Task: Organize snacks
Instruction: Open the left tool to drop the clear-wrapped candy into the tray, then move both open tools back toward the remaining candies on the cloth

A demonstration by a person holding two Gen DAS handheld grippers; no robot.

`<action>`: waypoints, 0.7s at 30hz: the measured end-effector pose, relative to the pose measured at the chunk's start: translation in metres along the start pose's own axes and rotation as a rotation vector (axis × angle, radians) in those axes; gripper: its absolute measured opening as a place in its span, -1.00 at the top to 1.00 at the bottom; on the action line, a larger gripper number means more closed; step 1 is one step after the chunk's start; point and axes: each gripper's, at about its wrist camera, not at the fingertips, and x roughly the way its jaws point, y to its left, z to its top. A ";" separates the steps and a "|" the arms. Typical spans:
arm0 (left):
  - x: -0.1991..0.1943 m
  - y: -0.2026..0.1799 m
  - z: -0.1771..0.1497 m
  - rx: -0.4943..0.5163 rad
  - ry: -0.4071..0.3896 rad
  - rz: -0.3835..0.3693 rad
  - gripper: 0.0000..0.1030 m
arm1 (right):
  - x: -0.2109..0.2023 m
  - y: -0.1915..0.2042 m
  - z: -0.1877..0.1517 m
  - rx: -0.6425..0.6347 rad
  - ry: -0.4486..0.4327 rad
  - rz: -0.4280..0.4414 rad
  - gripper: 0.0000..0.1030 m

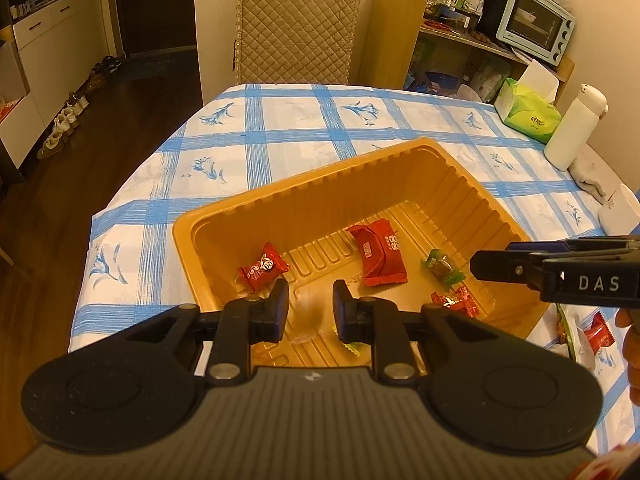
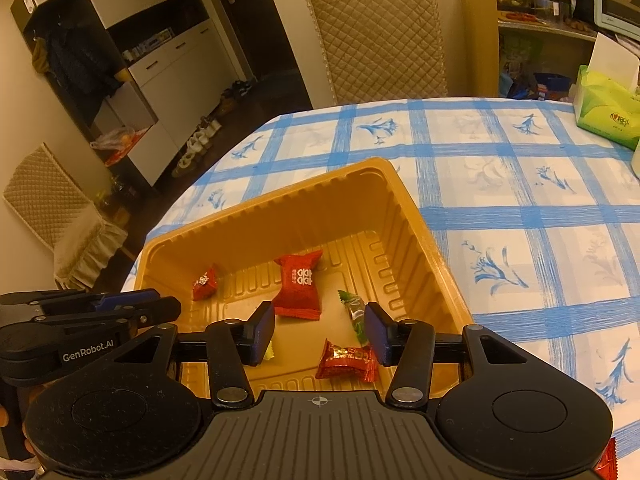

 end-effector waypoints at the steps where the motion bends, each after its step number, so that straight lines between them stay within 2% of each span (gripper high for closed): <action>1: -0.001 0.000 -0.001 -0.001 0.001 0.001 0.53 | -0.001 0.000 -0.001 -0.002 0.001 0.001 -0.05; 3: -0.004 0.000 -0.003 -0.004 0.004 -0.003 0.46 | -0.003 0.001 -0.002 -0.008 -0.001 0.004 -0.18; 9: -0.018 -0.002 -0.011 -0.005 -0.002 -0.009 0.23 | -0.011 0.003 -0.009 -0.029 -0.012 0.017 -0.39; 18: -0.049 -0.008 -0.020 -0.009 -0.033 -0.008 -0.14 | -0.033 0.008 -0.017 -0.063 -0.046 0.035 -0.58; 21: -0.060 -0.011 -0.025 -0.013 -0.042 -0.010 -0.16 | -0.043 0.010 -0.021 -0.071 -0.057 0.041 -0.62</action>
